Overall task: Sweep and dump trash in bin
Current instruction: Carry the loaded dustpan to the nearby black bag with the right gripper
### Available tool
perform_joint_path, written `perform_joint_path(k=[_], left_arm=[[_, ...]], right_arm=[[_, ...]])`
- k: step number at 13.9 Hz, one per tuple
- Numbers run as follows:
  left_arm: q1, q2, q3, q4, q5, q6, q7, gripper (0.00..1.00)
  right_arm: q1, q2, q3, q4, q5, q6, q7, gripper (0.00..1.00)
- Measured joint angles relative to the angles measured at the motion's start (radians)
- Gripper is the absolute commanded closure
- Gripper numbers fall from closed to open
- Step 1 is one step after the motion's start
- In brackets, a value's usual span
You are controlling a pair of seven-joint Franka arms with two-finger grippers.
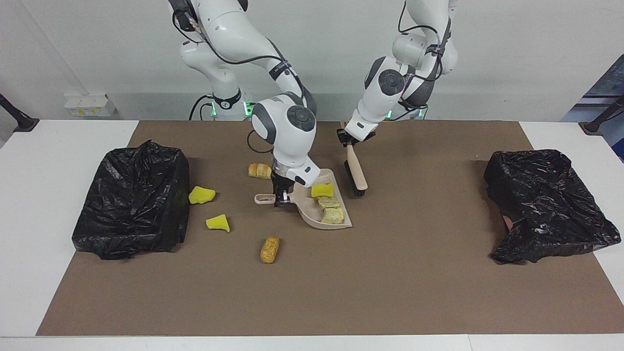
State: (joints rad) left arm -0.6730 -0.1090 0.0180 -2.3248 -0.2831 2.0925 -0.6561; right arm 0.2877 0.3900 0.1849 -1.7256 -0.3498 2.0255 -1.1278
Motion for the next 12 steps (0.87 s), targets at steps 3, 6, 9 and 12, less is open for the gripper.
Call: perform_joint_path(k=[3, 6, 9, 12], left_arm=[[-0.043, -0.043, -0.028, -0.027, 0.045, -0.024, -0.061, 1.00], [-0.160, -0.069, -0.037, -0.059, 0.046, -0.010, -0.079, 1.00], [-0.255, -0.067, -0.043, -0.102, 0.047, 0.085, -0.106, 1.00], [-0.294, -0.060, -0.045, -0.150, 0.047, 0.167, -0.178, 1.00]], right_arm=[[-0.100, -0.013, -0.001, 0.029, 0.073, 0.005, -0.065, 1.00], [-0.196, -0.071, -0.001, 0.038, 0.124, 0.001, -0.149, 1.00], [-0.270, -0.133, -0.001, 0.038, 0.129, -0.061, -0.213, 1.00], [-0.377, -0.185, -0.002, 0.037, 0.141, -0.108, -0.341, 1.00]])
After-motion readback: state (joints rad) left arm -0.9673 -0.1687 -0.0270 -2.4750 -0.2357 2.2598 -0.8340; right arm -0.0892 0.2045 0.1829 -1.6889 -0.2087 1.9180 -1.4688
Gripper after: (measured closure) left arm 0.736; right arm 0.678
